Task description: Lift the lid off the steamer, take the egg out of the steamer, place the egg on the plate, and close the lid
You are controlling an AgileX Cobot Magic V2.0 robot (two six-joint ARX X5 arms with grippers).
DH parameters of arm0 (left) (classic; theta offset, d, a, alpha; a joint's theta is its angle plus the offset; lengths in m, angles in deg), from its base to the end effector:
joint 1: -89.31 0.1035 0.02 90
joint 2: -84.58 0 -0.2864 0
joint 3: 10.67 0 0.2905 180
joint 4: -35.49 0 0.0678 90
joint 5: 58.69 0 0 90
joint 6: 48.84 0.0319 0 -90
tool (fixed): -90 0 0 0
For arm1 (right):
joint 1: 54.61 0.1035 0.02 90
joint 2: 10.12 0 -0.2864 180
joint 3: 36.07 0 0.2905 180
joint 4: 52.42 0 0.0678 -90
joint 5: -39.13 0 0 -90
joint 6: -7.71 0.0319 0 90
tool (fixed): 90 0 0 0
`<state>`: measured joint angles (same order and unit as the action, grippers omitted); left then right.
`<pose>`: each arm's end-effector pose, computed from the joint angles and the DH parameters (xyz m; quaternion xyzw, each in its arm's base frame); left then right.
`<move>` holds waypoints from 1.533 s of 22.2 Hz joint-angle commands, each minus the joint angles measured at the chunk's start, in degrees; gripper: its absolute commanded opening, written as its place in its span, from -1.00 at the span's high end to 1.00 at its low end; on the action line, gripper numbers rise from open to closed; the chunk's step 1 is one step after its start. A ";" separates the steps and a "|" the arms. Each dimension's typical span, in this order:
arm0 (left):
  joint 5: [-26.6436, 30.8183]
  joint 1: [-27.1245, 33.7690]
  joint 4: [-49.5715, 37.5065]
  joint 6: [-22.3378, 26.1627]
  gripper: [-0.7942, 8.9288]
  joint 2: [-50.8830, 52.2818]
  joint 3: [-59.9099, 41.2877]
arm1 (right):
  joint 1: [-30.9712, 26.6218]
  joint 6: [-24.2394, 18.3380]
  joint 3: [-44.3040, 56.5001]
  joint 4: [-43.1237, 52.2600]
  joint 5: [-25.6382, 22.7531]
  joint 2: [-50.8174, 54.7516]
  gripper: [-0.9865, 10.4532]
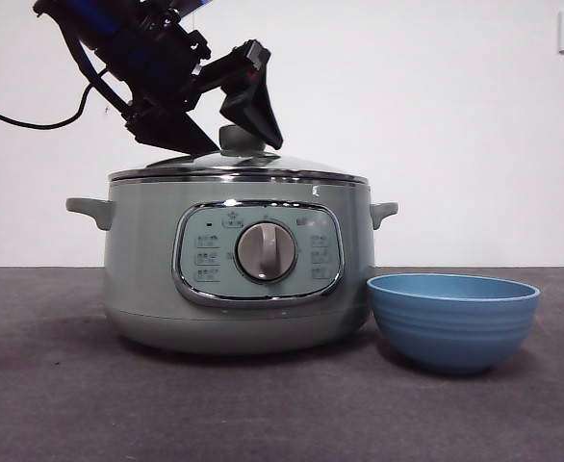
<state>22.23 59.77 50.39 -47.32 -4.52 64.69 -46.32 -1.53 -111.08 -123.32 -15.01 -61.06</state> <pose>0.3323 -0.1941 0.2733 0.0561 0.2391 -0.3236 0.9138 0.1644 0.0428 0.3761 0.0259 0.3569 0.3748 0.8552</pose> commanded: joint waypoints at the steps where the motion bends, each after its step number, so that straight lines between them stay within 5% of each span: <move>1: 0.04 -0.37 -0.28 0.39 0.53 -0.17 -0.09 | 0.09 0.33 -0.17 0.22 0.00 -0.07 -0.01; 7: -0.07 -0.39 -0.35 0.17 0.87 -0.17 -0.09 | 0.09 0.33 -0.17 0.22 0.00 -0.07 -0.01; 20: -0.37 -0.37 -1.14 0.00 0.85 4.33 1.53 | 0.09 0.33 -0.17 0.24 0.00 -0.07 -0.01; 27: 0.04 -0.35 3.28 0.02 0.85 15.63 1.53 | 0.09 0.72 -0.17 1.51 0.02 -0.07 -0.01; 34: 4.39 -0.37 17.38 0.00 0.85 33.99 1.53 | 3.06 7.21 -0.17 10.53 -0.26 -3.58 -0.01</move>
<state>26.69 59.46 69.91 -47.34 28.38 64.93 -43.34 3.91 -111.10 -113.03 -15.10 -64.51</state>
